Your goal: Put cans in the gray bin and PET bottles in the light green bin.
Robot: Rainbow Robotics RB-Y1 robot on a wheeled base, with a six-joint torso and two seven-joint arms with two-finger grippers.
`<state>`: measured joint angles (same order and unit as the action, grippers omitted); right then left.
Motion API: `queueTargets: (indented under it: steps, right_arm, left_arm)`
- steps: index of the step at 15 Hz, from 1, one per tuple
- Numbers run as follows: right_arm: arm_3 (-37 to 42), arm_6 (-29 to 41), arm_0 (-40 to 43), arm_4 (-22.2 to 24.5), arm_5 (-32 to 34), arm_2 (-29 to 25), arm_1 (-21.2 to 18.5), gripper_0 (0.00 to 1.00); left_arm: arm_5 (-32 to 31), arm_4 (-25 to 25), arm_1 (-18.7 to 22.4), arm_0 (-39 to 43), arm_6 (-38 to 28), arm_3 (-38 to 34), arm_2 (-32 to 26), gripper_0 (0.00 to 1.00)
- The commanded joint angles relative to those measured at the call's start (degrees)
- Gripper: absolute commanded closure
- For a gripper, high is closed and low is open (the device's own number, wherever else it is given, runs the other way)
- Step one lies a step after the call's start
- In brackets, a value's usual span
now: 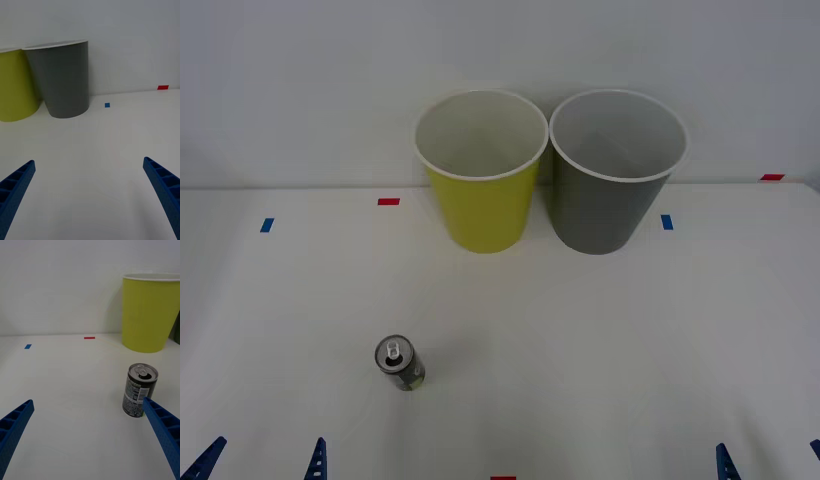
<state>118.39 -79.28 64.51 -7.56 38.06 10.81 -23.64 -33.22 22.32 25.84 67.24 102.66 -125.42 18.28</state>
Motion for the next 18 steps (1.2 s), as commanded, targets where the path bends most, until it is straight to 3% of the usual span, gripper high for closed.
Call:
queueTargets:
  steps: [1,5,7,11,18]
  right_arm:
    - [0.0,0.0,0.0,0.0,0.0,0.0,0.0,0.0]
    - [0.0,0.0,0.0,0.0,0.0,0.0,0.0,0.0]
    - [0.0,0.0,0.0,0.0,0.0,0.0,0.0,0.0]
    - [0.0,0.0,0.0,0.0,0.0,0.0,0.0,0.0]
    - [0.0,0.0,0.0,0.0,0.0,0.0,0.0,0.0]
  left_arm:
    - [0.0,0.0,0.0,0.0,0.0,0.0,0.0,0.0]
    - [0.0,0.0,0.0,0.0,0.0,0.0,0.0,0.0]
    - [-0.4,-0.4,2.0,-2.5,0.0,3.0,0.0,0.0]
    - [-6.7,-1.3,11.3,-9.5,-1.1,9.8,1.2,0.0]
    - [-6.7,-0.6,25.0,-24.4,-3.3,15.8,10.8,0.0]
